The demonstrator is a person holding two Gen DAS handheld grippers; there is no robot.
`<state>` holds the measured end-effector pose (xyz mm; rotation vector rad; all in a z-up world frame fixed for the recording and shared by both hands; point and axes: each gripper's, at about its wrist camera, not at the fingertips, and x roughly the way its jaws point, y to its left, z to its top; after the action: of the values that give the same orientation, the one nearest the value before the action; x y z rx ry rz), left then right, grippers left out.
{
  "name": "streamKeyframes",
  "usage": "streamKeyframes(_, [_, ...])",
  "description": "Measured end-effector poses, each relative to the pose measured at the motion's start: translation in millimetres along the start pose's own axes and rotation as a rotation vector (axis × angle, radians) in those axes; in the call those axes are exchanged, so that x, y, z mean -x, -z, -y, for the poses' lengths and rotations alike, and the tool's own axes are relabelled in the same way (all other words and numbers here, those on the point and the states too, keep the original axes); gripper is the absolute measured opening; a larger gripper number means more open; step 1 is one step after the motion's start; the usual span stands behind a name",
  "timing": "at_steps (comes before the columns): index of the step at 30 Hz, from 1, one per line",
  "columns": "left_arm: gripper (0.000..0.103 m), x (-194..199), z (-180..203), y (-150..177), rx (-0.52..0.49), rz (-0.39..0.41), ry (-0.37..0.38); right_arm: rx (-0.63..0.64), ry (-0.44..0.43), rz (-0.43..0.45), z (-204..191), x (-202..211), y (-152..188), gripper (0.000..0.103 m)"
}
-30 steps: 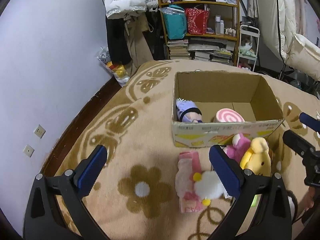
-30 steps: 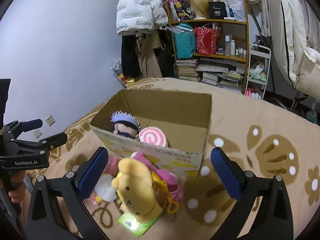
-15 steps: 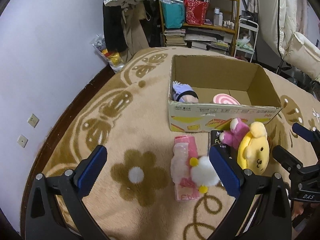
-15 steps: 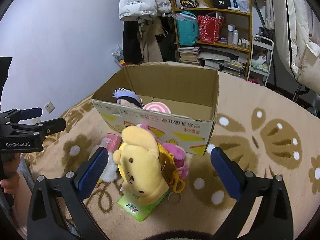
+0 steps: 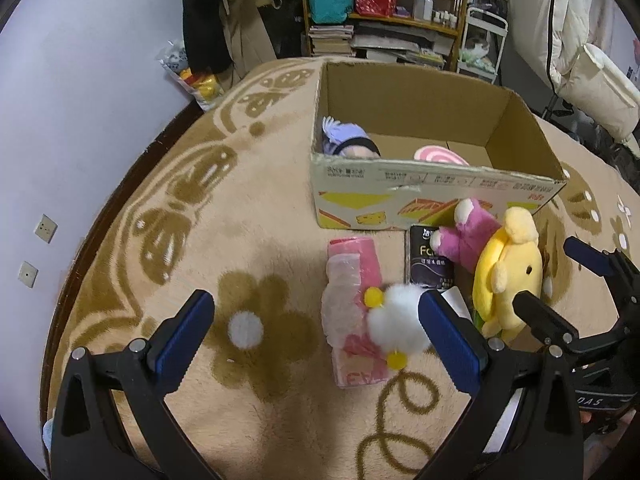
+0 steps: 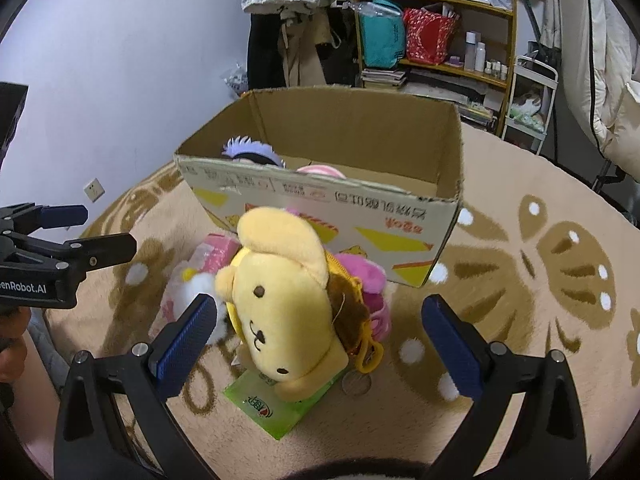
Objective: Organize soft objects
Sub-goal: 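Grasp the yellow dog plush with the right gripper while the left grasps the white fluffy plush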
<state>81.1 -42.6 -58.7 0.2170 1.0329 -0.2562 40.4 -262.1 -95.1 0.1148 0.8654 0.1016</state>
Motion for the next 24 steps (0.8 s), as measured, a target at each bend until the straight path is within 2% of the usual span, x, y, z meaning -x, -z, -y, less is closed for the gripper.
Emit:
streamKeyframes(9, [0.101, -16, 9, -8, -0.021, -0.05, 0.063, 0.048, 0.03, -0.022, -5, -14, 5, 0.103])
streamKeyframes(15, [0.101, -23, 15, -8, -0.045, -0.069, 0.07, 0.046, 0.027, -0.042, -4, -20, 6, 0.103])
streamKeyframes(19, [0.101, -27, 20, -6, -0.068, -0.075, 0.082, 0.027, 0.02, -0.069, 2, -27, 4, 0.096])
streamKeyframes(24, [0.101, -35, 31, -4, -0.112, -0.086, 0.084, 0.023, 0.052, -0.068, 11, -24, 3, 0.096])
